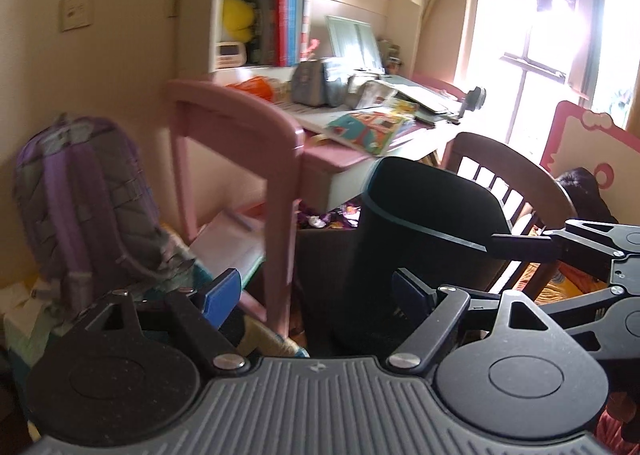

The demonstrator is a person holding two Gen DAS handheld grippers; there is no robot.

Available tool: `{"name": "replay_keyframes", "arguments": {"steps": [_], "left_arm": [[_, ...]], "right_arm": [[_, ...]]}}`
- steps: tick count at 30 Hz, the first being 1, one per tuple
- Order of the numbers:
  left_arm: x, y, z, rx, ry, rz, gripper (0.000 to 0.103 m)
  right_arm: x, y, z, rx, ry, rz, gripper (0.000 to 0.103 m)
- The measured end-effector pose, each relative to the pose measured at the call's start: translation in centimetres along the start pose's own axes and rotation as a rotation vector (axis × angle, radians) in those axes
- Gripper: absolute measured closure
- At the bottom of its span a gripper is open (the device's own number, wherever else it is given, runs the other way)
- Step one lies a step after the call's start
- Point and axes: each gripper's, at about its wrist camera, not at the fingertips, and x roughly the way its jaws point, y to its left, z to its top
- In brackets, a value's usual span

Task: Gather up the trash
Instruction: 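Move both tools back down to the trash on the floor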

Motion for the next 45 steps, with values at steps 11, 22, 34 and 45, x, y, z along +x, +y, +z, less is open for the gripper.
{"name": "replay_keyframes", "arguments": {"steps": [11, 22, 34, 45], "left_arm": [[-4.3, 10.2, -8.0, -0.138, -0.047, 0.122, 0.004], [0.7, 22.1, -21.0, -0.354, 0.123, 0.262, 0.002], [12.9, 31.1, -37.2, -0.601, 0.491, 0.396, 0.002], [22.7, 37.3, -50.5, -0.819, 0.834, 0.425, 0.002]], "right_arm": [[6.7, 10.1, -2.5, -0.091, 0.083, 0.179, 0.035], [20.5, 16.9, -11.8, -0.06, 0.303, 0.246, 0.034], [35.8, 19.0, -24.9, 0.058, 0.646, 0.214, 0.035], [47.6, 20.9, -37.1, 0.102, 0.936, 0.152, 0.035]]}}
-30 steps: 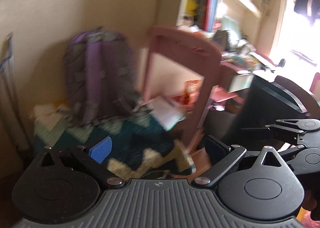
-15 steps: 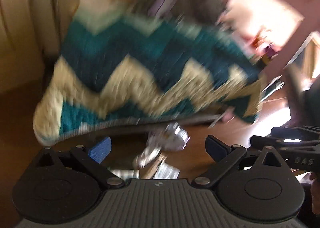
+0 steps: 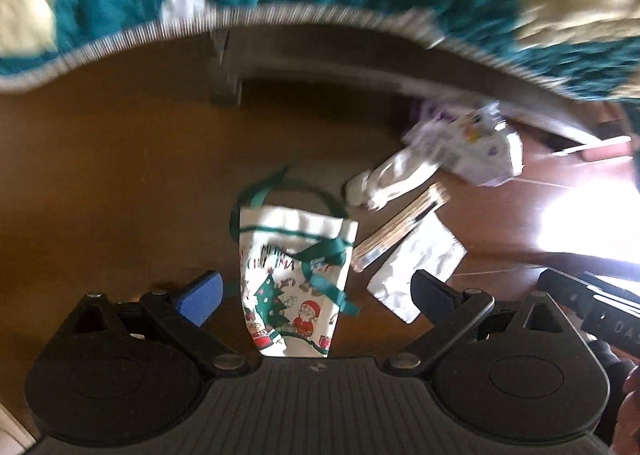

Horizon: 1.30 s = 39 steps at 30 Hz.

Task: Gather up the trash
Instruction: 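Move both tools back down to the trash on the floor, then grasp the white tissue with right gripper while left grasps the Christmas tote bag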

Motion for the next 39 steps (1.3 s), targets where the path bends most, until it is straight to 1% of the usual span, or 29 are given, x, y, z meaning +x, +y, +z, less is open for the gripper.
{"name": "replay_keyframes", "arguments": {"steps": [3, 7, 10, 13, 16, 19, 22, 26, 30, 31, 33, 34, 35, 36, 37, 38, 39], "left_arm": [[3.4, 0.6, 0.7, -0.022, 0.052, 0.007, 0.002], [7.7, 1.1, 1.2, -0.052, 0.12, 0.016, 0.002], [10.4, 1.0, 1.4, -0.029, 0.143, 0.036, 0.002], [12.9, 1.0, 1.2, -0.001, 0.175, 0.049, 0.002], [14.9, 0.5, 0.8, 0.074, 0.197, 0.058, 0.002], [16.2, -0.2, 0.2, 0.147, 0.204, 0.071, 0.002], [17.3, -0.4, -0.2, 0.173, 0.218, 0.088, 0.002], [17.9, -0.1, -0.4, 0.161, 0.216, 0.085, 0.002], [18.4, 0.7, -0.7, 0.143, 0.215, 0.07, 0.002], [18.5, 1.2, -0.7, 0.134, 0.211, 0.064, 0.004], [18.8, 1.3, -0.6, 0.117, 0.205, 0.067, 0.011], [18.8, 1.4, -0.6, 0.112, 0.205, 0.067, 0.012], [18.7, 1.5, -0.5, 0.104, 0.203, 0.064, 0.017], [18.6, 1.7, -0.4, 0.093, 0.2, 0.062, 0.03], [18.6, 1.8, -0.4, 0.085, 0.198, 0.078, 0.042], [18.4, 2.2, -0.2, 0.079, 0.204, 0.09, 0.056], [18.4, 2.4, -0.1, 0.072, 0.209, 0.091, 0.059]], "right_arm": [[3.6, 0.0, 0.2, 0.005, 0.051, -0.009, 0.035], [7.5, 0.2, 0.4, -0.008, 0.096, -0.014, 0.035], [10.2, 0.4, 0.4, -0.005, 0.126, -0.002, 0.035], [12.5, 0.8, 0.1, -0.02, 0.151, -0.015, 0.035], [14.4, 1.2, -0.3, -0.037, 0.169, -0.033, 0.035], [15.6, 1.5, -0.8, -0.055, 0.179, -0.047, 0.035], [16.3, 2.2, -1.4, -0.095, 0.177, -0.071, 0.035], [16.4, 3.4, -2.1, -0.139, 0.146, -0.13, 0.033], [16.4, 3.7, -2.6, -0.131, 0.133, -0.14, 0.036], [16.4, 3.7, -2.6, -0.132, 0.133, -0.141, 0.037], [16.5, 3.8, -2.6, -0.128, 0.133, -0.14, 0.037], [16.4, 3.8, -2.6, -0.131, 0.133, -0.139, 0.038], [16.4, 4.0, -2.7, -0.131, 0.133, -0.138, 0.042], [16.2, 4.2, -2.7, -0.132, 0.131, -0.136, 0.051], [16.0, 4.3, -2.6, -0.134, 0.129, -0.134, 0.058], [15.9, 4.4, -2.5, -0.138, 0.131, -0.131, 0.076], [15.9, 4.5, -2.3, -0.142, 0.144, -0.128, 0.101]]}}
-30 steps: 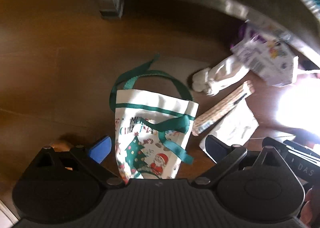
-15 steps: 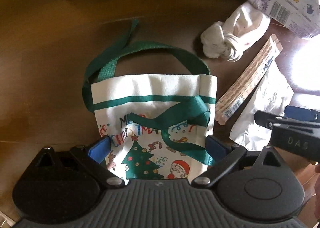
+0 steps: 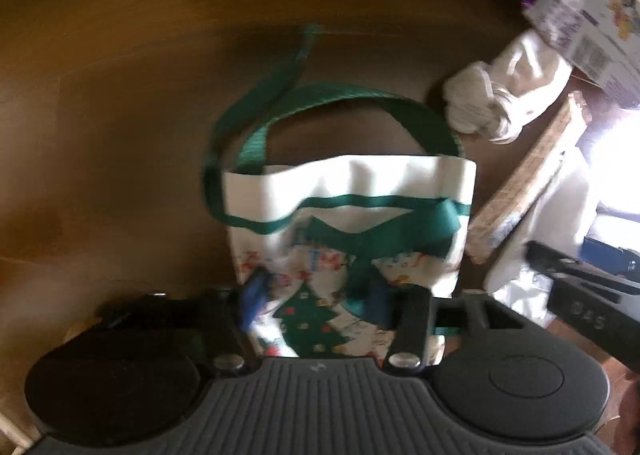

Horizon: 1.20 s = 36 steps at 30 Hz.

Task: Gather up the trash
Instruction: 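Grasp the white tissue with right gripper while left grasps the Christmas tote bag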

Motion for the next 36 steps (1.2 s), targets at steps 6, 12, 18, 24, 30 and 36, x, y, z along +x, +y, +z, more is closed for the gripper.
{"name": "replay_keyframes", "arguments": {"steps": [6, 12, 18, 24, 30, 36], "left_arm": [[-0.6, 0.9, 0.6, -0.038, 0.014, -0.022, 0.093], [-3.9, 0.0, 0.1, 0.009, -0.027, -0.052, 0.096], [-9.3, -1.7, -1.8, 0.099, -0.098, -0.059, 0.101], [-15.2, -2.6, -3.5, 0.154, -0.195, -0.033, 0.102], [-16.7, -1.6, -3.5, 0.107, -0.21, -0.108, 0.101], [-14.3, 0.3, -2.7, -0.028, -0.117, -0.127, 0.077]], "right_arm": [[-1.9, -0.8, 0.1, 0.026, 0.008, -0.01, 0.101], [-6.1, -1.9, -0.3, 0.059, -0.024, -0.048, 0.101], [-12.3, -2.3, -0.7, 0.047, -0.132, -0.02, 0.101], [-18.0, -2.6, -1.7, 0.032, -0.212, 0.006, 0.101], [-21.9, -3.3, -3.2, 0.027, -0.294, 0.078, 0.101], [-20.8, -3.8, -2.0, 0.084, -0.252, 0.12, 0.101]]}}
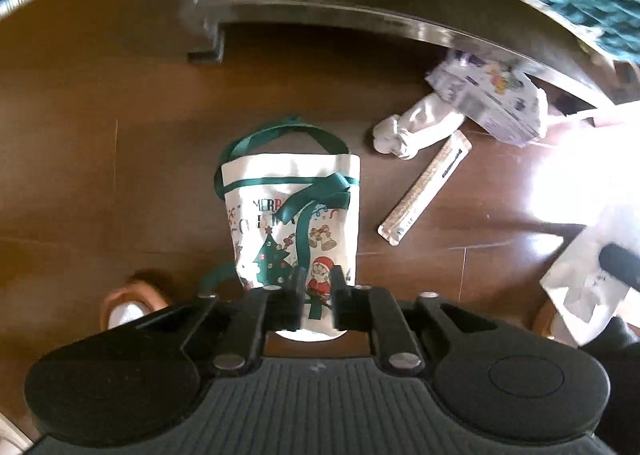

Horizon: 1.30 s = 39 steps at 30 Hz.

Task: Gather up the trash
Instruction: 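Grasp the white tissue with right gripper while left grasps the Christmas tote bag, then lift and carry the tissue and tote bag to the teal bin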

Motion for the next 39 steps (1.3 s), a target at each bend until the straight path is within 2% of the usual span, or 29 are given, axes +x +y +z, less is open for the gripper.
{"name": "replay_keyframes", "arguments": {"steps": [1, 2, 3, 4, 6, 11, 16, 21, 22, 24, 26, 30, 35, 39], "left_arm": [[0.3, 0.3, 0.2, -0.018, 0.002, 0.0, 0.068], [0.7, 0.7, 0.4, -0.035, 0.0, 0.004, 0.044], [1.2, 1.0, 0.7, -0.053, -0.004, 0.009, 0.025], [1.6, 1.5, 0.9, -0.072, -0.006, 0.008, 0.022], [3.3, 2.3, 1.2, -0.108, 0.031, -0.005, 0.022], [7.5, 4.8, 1.5, -0.157, 0.128, 0.04, 0.022], [11.6, 6.0, 0.2, -0.143, 0.245, 0.04, 0.022], [14.0, 5.3, -0.4, -0.116, 0.285, 0.001, 0.023], [14.2, 5.2, -0.4, -0.112, 0.286, -0.01, 0.024], [14.6, 5.1, -0.6, -0.108, 0.301, -0.018, 0.055], [15.1, 5.1, -0.6, -0.115, 0.326, -0.01, 0.068], [14.9, 4.8, -0.1, -0.106, 0.324, 0.0, 0.09], [12.8, 2.2, 0.3, 0.021, 0.279, 0.09, 0.091], [9.7, -0.3, 0.3, 0.126, 0.206, 0.163, 0.094]], "right_arm": [[0.4, -0.1, 0.3, 0.009, 0.006, 0.008, 0.101], [1.0, -0.1, 0.5, 0.019, 0.01, 0.015, 0.101], [1.3, -0.1, 0.7, 0.029, 0.015, 0.024, 0.101], [1.8, -0.2, 0.8, 0.039, 0.022, 0.033, 0.101], [2.5, -0.3, 0.9, 0.06, 0.042, 0.041, 0.101], [3.7, -0.3, 0.9, 0.092, 0.086, 0.081, 0.101], [4.6, 0.0, 0.7, 0.089, 0.12, 0.09, 0.101], [4.9, -0.1, 0.5, 0.094, 0.14, 0.089, 0.101], [5.0, -0.2, 0.5, 0.094, 0.143, 0.088, 0.101], [5.1, -0.2, 0.5, 0.098, 0.147, 0.091, 0.101], [5.1, -0.1, 0.5, 0.093, 0.145, 0.091, 0.101], [5.0, 0.0, 0.6, 0.087, 0.133, 0.084, 0.101], [4.1, 0.4, 0.8, 0.058, 0.101, 0.063, 0.101], [2.8, 0.4, 1.0, 0.042, 0.055, 0.04, 0.101]]}}
